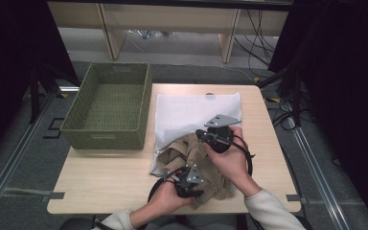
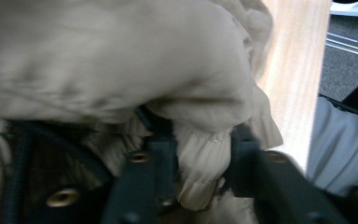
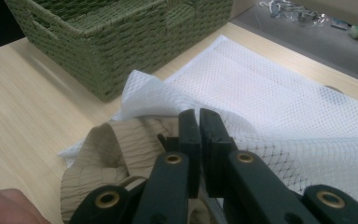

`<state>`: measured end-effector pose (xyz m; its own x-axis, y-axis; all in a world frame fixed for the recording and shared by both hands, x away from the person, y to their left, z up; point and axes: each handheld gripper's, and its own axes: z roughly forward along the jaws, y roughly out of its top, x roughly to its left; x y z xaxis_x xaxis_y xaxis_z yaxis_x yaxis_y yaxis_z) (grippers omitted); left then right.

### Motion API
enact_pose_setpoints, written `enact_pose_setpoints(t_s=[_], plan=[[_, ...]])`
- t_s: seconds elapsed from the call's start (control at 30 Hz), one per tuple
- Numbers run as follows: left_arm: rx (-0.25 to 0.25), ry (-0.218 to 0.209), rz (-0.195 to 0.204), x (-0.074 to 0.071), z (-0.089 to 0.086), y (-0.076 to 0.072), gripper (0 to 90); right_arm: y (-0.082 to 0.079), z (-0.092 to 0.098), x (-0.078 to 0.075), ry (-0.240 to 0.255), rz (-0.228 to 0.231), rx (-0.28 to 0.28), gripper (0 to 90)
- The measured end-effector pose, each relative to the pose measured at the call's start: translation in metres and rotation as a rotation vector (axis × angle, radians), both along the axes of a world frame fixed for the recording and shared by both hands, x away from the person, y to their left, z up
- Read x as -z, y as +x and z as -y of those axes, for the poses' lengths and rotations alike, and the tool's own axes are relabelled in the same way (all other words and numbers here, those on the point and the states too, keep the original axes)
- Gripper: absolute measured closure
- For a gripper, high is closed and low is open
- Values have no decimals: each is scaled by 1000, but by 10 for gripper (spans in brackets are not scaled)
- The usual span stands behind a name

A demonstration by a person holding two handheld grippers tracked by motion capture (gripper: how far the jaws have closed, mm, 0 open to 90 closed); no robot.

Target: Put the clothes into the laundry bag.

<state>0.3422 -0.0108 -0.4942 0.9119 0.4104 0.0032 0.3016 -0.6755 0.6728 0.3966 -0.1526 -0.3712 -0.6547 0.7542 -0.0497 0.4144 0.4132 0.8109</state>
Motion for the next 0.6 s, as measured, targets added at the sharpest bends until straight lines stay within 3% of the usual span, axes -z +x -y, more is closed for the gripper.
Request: enact_pose_setpoints(t_s=[0.1,0.23,0.27,0.3,0.33,0.43,0.47,0.53,0.57,0.6], plan=[[-13,-26,-9,-3,-1,4,795,-1,-1,-1,1,1,-5,892],[-49,-129,-15,-13,-2,10,803,-6,-3,-6,20,25,-13,893],[-67,-145,3,-17,-3,12,803,-8,-4,-7,44,28,2,893],[-81,-173,3,-21,-2,14,804,-7,-3,-9,36,35,-19,893],[-124,-214,20,-24,-1,15,804,-8,-3,-11,43,31,-16,893],[-149,-252,44,-38,-5,24,804,-11,-3,-15,49,42,-14,893],[-136,-223,74,-44,-9,29,805,-10,-2,-16,41,65,-23,893],[-156,-245,81,-52,-13,36,805,-13,-3,-18,64,53,-16,893],[-162,-268,62,-55,-15,38,805,-14,-3,-19,60,54,-29,893],[-189,-260,113,-61,-18,43,805,-15,-4,-21,58,68,-25,893]])
